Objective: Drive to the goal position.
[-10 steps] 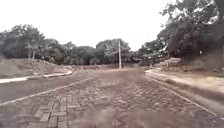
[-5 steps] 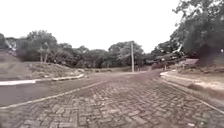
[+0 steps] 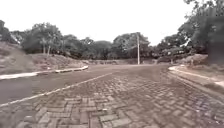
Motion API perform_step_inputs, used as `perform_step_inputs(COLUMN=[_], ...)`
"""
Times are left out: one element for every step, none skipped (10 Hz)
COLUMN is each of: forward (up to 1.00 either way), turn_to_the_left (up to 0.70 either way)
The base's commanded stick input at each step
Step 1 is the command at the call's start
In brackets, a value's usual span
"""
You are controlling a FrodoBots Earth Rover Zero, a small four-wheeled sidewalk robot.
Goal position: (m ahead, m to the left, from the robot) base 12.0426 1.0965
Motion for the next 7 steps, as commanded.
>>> perform_step_inputs(forward=[1.0, 1.0, 1.0, 1.0, 1.0, 1.0, 1.0], turn_to_the_left=[0.0, 0.0, 0.0, 0.0, 0.0, 0.0, 0.0])
